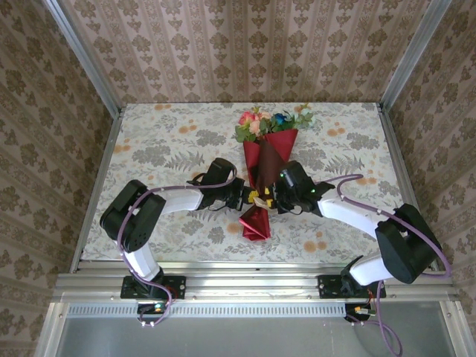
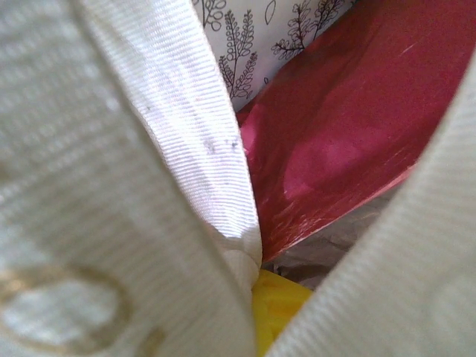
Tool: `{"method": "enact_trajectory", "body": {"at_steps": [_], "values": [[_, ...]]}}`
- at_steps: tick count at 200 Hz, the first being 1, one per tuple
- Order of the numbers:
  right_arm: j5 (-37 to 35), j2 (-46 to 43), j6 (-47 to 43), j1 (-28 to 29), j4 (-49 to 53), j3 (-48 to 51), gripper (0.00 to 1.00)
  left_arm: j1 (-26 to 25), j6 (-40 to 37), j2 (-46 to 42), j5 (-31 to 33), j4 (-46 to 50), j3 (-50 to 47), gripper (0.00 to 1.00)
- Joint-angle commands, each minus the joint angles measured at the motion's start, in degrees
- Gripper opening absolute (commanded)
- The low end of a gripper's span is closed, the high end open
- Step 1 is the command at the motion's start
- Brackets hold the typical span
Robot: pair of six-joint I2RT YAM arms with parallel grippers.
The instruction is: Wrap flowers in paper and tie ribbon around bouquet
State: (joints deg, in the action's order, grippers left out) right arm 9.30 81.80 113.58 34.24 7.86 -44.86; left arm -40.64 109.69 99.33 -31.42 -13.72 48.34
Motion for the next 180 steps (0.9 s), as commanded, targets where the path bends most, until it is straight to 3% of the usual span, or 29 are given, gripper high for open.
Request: {"method": "enact_trajectory", "body": {"at_steps": [1, 105, 180], "values": [[0.5, -0.97, 2.98, 1.21, 1.23, -0.65, 0.31, -0.29, -0.79, -1.78, 1.14, -0.3, -0.4, 0.0], [0.17, 2.09, 7.71, 2.32, -4.49, 1.3, 0.35, -0.74, -0.14, -1.94, 1.34, -1.0, -0.44, 0.0], [0.47, 1.94, 8.71, 2.69, -2.64, 1.73, 0.34, -0.73, 0.26, -2.1, 1.47, -1.64, -0.69, 0.0]]}}
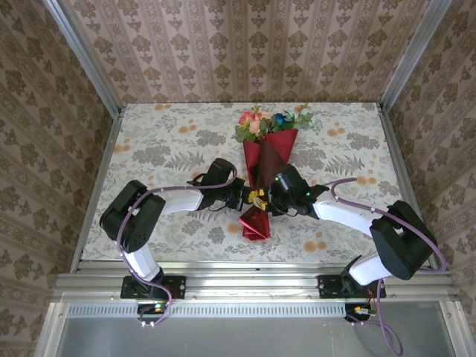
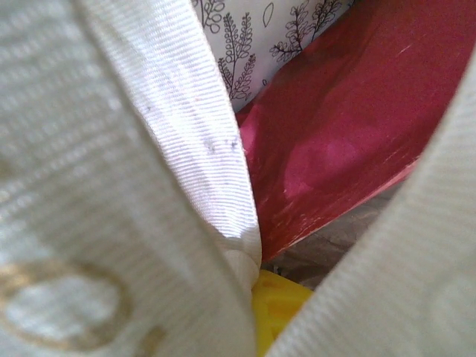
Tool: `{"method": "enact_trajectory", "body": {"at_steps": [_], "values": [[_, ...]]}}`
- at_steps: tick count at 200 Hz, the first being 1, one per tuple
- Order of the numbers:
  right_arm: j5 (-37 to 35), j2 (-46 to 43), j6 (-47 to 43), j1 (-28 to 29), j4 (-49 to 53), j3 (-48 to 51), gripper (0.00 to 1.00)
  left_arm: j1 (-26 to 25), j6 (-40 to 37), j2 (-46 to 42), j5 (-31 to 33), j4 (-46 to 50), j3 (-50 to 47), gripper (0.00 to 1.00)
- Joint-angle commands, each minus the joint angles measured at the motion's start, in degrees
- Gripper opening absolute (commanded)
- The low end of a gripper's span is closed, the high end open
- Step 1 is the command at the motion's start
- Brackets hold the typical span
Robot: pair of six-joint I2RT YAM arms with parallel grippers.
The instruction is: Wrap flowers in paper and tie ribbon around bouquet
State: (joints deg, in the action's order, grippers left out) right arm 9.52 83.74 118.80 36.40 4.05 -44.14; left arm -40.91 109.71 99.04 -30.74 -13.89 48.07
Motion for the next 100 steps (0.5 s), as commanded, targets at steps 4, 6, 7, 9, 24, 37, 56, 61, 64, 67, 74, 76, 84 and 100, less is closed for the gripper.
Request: {"method": "enact_trajectory", "body": {"at_steps": [4, 6, 7, 9, 24, 37, 56, 61, 64, 67, 74, 76, 84, 100], "values": [[0.32, 0.06, 3.64, 0.59, 0.98, 1.11, 0.34, -0.54, 0.24, -1.79, 0.79, -1.41, -0.35, 0.0], [0.32, 0.11, 3.72, 0.6, 0.9, 1.17, 0.34, -0.53, 0.26, -1.87, 0.82, -1.43, -0.39, 0.0], [0.32, 0.15, 3.76, 0.6, 0.84, 1.17, 0.34, -0.55, 0.3, -1.81, 0.84, -1.42, -0.42, 0.0], [0.32, 0.18, 3.82, 0.62, 0.75, 1.16, 0.34, -0.46, 0.25, -1.83, 0.83, -1.47, -0.34, 0.0], [0.41, 0.41, 4.14, 0.86, 0.7, 1.02, 0.35, -0.53, 0.24, -1.83, 0.78, -1.48, -0.18, 0.0], [0.33, 0.62, 4.25, 0.95, 0.93, 0.74, 0.35, -0.57, 0.24, -1.79, 0.84, -1.47, -0.19, 0.0], [0.41, 1.26, 4.55, 0.95, 0.46, 0.63, 0.35, -0.63, 0.4, -1.79, 0.77, -1.58, -0.22, 0.0], [0.45, 1.61, 4.71, 0.95, 0.22, 0.71, 0.35, -0.67, 0.46, -1.84, 0.74, -1.69, -0.18, 0.0], [0.42, 1.74, 4.8, 0.95, -0.16, 0.74, 0.35, -0.66, 0.43, -1.79, 0.74, -1.71, -0.17, 0.0], [0.41, 2.0, 4.89, 0.95, -0.49, 0.83, 0.35, -0.67, 0.48, -1.83, 0.72, -1.69, -0.17, 0.0], [0.41, 2.47, 5.11, 0.95, -1.23, 0.81, 0.34, -0.66, 0.59, -1.84, 0.66, -1.71, -0.23, 0.0], [0.48, 2.7, 5.18, 0.95, -1.42, 0.81, 0.34, -0.6, 0.55, -1.84, 0.68, -1.74, -0.25, 0.0], [0.55, 3.29, 5.38, 0.96, -2.08, 0.66, 0.34, -0.7, 0.55, -1.83, 0.65, -1.68, -0.22, 0.0], [0.5, 4.29, 5.45, 0.87, -2.67, 0.21, 0.31, -0.75, 0.64, -1.82, 0.54, -1.81, -0.15, 0.0]]}}
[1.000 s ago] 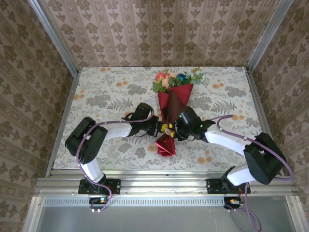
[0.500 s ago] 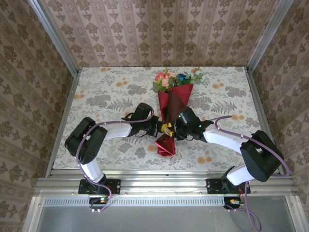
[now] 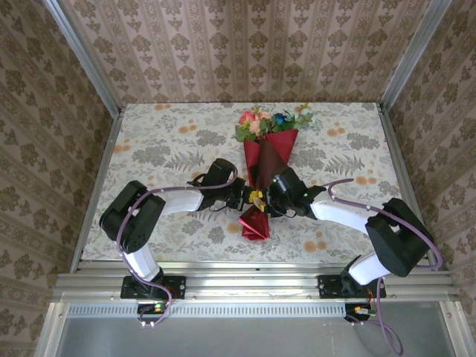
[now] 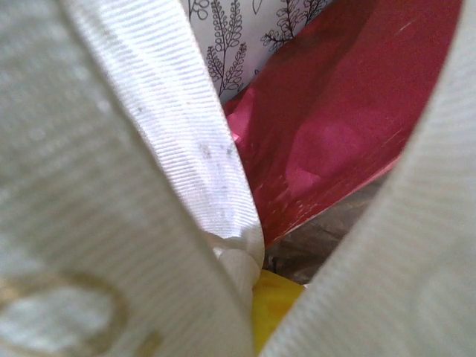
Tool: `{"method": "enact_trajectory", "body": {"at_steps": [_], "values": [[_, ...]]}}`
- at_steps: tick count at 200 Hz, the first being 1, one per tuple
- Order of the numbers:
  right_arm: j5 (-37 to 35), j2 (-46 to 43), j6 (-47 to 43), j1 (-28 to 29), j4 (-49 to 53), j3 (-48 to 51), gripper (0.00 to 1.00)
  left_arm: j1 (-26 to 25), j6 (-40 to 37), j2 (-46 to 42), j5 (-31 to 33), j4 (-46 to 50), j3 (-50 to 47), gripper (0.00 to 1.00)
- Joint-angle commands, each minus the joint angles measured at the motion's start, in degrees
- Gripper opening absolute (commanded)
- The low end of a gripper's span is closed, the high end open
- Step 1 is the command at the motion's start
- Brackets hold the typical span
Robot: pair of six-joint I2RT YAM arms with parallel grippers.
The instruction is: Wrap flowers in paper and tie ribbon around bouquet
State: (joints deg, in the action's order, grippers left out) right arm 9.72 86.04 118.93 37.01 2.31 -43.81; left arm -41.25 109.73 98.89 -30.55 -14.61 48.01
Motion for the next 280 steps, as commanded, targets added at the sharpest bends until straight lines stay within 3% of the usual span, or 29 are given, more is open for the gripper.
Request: {"method": "enact_trajectory", "body": {"at_steps": [1, 41, 63, 107, 143, 172, 210, 237, 250, 280], "values": [[0.3, 2.1, 5.38, 0.25, -0.95, -0.13, 0.31, -0.36, 0.64, -1.68, 0.37, -1.11, -0.1, 0.0], [-0.92, 1.54, 5.06, -0.6, -0.52, -0.82, 0.15, -0.49, 0.85, -2.09, 0.27, -1.06, -0.53, 0.0], [-2.73, -0.13, 4.32, -0.97, 1.58, -0.93, 0.01, -0.48, 1.01, -2.16, 0.31, -1.12, -0.73, 0.0], [-4.78, -3.45, 1.25, -2.2, 5.22, -1.8, 0.0, 0.24, 0.14, -2.65, -0.02, 0.46, -0.94, 0.0], [-5.37, -4.41, -0.06, -2.65, 4.08, -0.82, 0.0, 1.59, -3.02, -4.5, 0.37, 6.05, 0.18, 0.33], [-5.96, -4.39, -0.97, -2.65, 3.27, -0.84, 0.0, 3.1, -5.59, -6.21, 0.29, 11.28, 1.66, 0.5], [-6.19, -3.99, -1.28, -2.62, 2.26, -0.94, 0.0, 4.42, -6.47, -8.88, 1.01, 19.18, 1.73, 0.64], [-5.94, -3.77, -1.44, -2.63, 2.09, -1.19, 0.0, 5.37, -4.43, -8.63, 1.43, 18.22, 1.16, 0.72], [-5.84, -3.72, -1.47, -2.65, 2.09, -1.19, 0.0, 5.4, -2.6, -8.05, 2.1, 17.2, 1.01, 0.8], [-5.83, -3.85, -1.39, -2.61, 1.91, -1.01, 0.0, 4.73, 2.24, -5.67, 2.84, 14.77, 0.89, 0.82]]}}
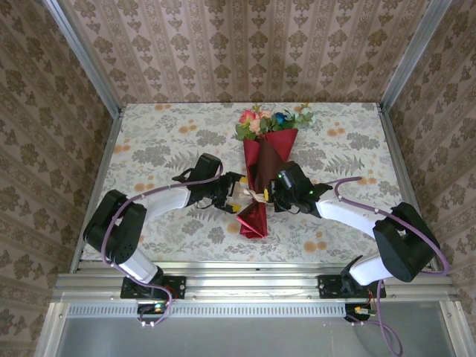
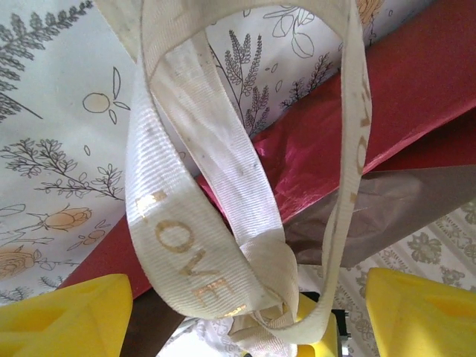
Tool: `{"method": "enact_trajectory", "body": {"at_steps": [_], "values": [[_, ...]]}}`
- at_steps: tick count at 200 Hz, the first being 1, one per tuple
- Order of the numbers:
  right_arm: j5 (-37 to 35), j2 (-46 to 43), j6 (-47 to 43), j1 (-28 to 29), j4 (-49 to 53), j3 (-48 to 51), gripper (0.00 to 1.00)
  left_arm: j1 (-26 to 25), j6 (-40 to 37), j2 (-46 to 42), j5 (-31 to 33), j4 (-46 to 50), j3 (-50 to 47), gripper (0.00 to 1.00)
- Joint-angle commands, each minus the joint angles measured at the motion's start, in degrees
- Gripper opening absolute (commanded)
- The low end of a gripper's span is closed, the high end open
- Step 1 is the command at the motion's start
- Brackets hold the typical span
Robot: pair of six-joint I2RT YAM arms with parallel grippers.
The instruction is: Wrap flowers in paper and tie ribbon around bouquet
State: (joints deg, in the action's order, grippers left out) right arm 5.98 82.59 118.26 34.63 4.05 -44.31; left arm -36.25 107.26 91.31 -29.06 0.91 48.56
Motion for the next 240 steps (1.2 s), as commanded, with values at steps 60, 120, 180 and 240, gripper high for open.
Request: {"method": "enact_trajectory", "body": {"at_steps": [60, 120, 180, 240], "values": [[-2.68, -1.62, -0.7, -0.22, -0.13, 0.41, 0.0, -0.75, 10.94, 7.18, 4.93, -4.99, -0.11, 0.77], [-5.56, -3.31, -1.0, -0.22, -2.97, 1.81, 0.0, -1.18, 10.82, 12.24, 4.96, -3.39, 1.09, 0.5], [-8.84, -6.43, -1.68, -0.51, -5.84, 4.09, 0.0, -0.23, 8.61, 16.33, 4.46, -4.75, 1.21, 0.0], [-10.18, -9.21, -3.84, -3.74, -8.48, 8.21, 0.0, 1.01, 2.08, 13.34, 4.49, -1.52, 1.22, 0.0]]}}
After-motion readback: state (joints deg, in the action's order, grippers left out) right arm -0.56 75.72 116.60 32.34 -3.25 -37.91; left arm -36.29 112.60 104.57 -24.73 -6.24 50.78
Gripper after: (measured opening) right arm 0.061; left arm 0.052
